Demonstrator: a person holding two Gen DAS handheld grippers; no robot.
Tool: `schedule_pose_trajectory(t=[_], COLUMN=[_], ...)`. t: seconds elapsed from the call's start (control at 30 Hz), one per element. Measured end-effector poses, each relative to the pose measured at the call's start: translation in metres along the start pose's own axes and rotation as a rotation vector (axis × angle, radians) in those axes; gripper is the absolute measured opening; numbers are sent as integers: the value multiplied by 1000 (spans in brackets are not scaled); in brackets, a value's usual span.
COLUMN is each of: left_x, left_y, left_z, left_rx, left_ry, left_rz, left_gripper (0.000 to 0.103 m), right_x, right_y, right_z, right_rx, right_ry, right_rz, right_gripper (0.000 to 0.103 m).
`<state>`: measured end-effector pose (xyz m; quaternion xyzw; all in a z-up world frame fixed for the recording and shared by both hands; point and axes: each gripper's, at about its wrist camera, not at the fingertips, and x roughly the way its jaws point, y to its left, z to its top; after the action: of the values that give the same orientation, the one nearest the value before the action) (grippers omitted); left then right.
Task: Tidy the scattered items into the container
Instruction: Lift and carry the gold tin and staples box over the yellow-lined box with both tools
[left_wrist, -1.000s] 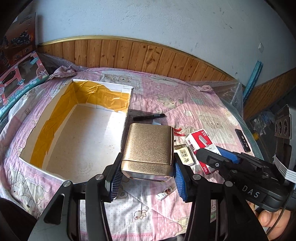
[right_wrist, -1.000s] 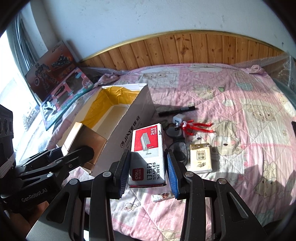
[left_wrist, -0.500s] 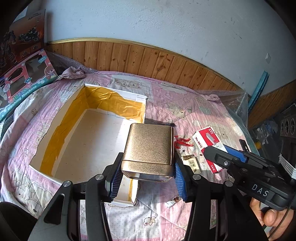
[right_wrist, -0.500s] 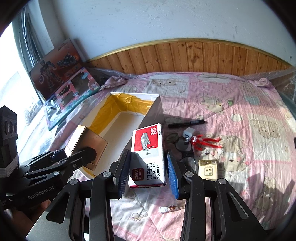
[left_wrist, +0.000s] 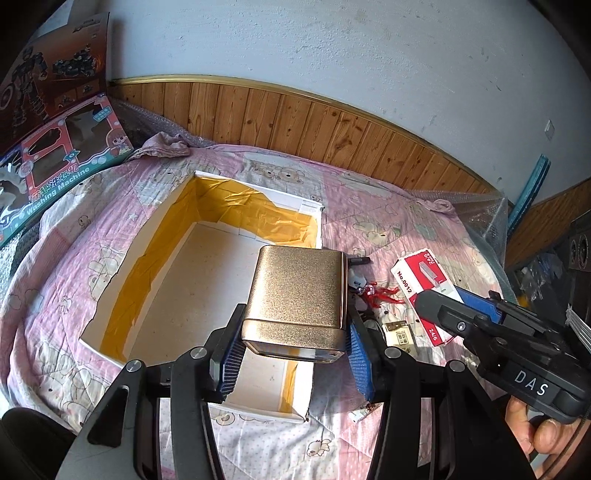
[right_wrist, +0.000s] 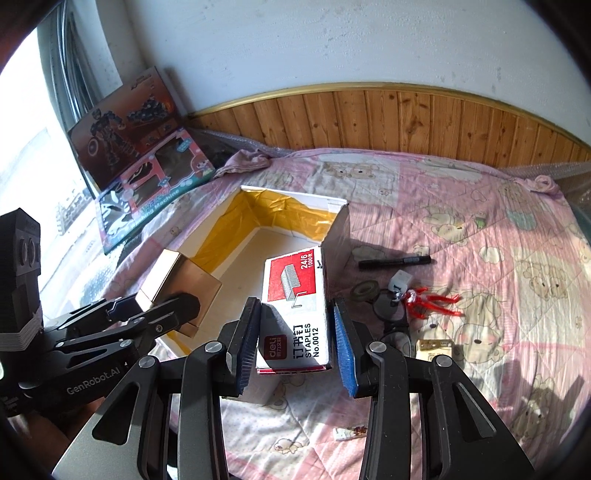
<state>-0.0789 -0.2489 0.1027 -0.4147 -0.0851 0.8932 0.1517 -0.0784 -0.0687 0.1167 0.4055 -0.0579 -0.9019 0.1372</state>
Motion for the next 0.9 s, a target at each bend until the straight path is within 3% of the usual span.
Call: schedule_pose_trajectory(t=[0.9], left_x=[25], left_y=[51], left_z=[35], left_rx=[-41], left_ry=[8], left_rz=[82], left_gripper=[51], right_x=[64], right_y=[35], right_z=[36], right_rx=[-148], right_ry=[66], right_rz=[25], right_gripper=[40])
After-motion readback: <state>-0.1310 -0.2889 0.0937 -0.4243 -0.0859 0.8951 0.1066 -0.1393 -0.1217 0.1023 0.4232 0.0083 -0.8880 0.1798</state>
